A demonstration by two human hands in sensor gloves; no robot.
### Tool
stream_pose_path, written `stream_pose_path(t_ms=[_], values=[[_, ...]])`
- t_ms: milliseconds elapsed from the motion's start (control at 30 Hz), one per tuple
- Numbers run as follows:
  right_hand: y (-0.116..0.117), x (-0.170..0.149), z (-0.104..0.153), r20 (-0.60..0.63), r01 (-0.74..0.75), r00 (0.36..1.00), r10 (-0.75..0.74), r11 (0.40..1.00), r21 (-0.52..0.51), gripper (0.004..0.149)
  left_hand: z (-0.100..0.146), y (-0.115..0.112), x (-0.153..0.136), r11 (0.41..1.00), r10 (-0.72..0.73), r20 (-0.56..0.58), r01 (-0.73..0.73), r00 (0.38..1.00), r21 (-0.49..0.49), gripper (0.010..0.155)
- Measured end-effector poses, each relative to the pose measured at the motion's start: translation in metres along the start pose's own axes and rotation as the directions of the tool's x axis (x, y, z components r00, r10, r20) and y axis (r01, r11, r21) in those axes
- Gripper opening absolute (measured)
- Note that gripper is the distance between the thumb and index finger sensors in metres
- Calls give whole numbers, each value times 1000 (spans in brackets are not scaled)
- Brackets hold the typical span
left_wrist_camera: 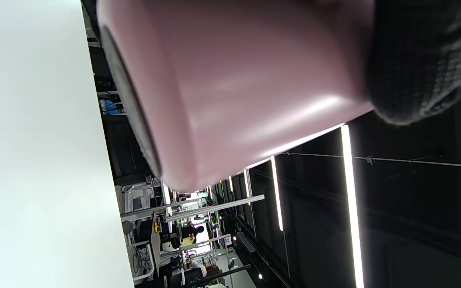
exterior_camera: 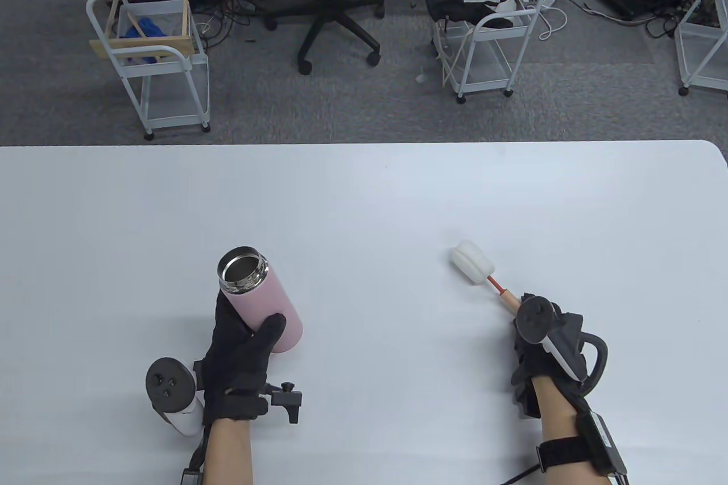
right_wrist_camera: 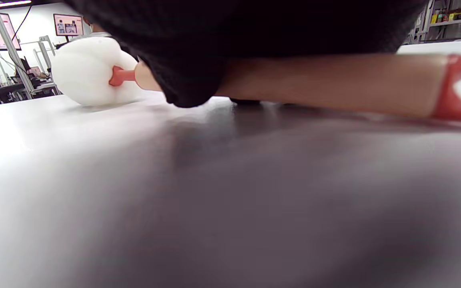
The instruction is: Insert cup brush into the thermos (Clean the thermos with cup brush)
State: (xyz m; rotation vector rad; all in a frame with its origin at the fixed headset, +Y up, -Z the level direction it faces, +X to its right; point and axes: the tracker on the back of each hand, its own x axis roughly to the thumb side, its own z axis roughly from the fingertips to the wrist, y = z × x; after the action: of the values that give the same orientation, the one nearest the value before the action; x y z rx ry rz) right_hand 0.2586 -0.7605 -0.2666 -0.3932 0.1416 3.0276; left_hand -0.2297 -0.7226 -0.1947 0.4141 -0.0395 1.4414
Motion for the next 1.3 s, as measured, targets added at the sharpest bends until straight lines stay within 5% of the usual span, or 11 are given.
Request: stream_pose_path(t_ms=[200,367,467,633,867,1000,1133,1300], values=[[-3,4,4,23,24,999,-24,1000,-2,59,0,-5,0,998,-50,3,50,999,-36,72],[-19,15,20,142,266,958,-250,957,-114,71,0,-14,-1,990,-115,12,115,993,-83,72],[-26,28,34,309,469,854,-418,876,-110,80,0,-23,-1,984,-128,12,128,992,-126,71],[-23,57,56,456,746,566,-687,662,73,87,5,-43,0,964,-146,-2,142,989,-225,70],[-10,98,78,360,814,184,-915,347,466,98,19,-88,-1,906,-135,-41,107,990,-410,69],[-2,110,81,309,752,85,-947,264,604,88,26,-114,-4,854,-28,-82,-19,996,-520,66],[-2,110,81,306,734,46,-951,240,636,84,31,-128,-5,824,43,-109,-97,993,-559,50],[0,101,79,321,782,56,-945,241,575,94,31,-125,6,818,-75,44,87,996,-568,38]])
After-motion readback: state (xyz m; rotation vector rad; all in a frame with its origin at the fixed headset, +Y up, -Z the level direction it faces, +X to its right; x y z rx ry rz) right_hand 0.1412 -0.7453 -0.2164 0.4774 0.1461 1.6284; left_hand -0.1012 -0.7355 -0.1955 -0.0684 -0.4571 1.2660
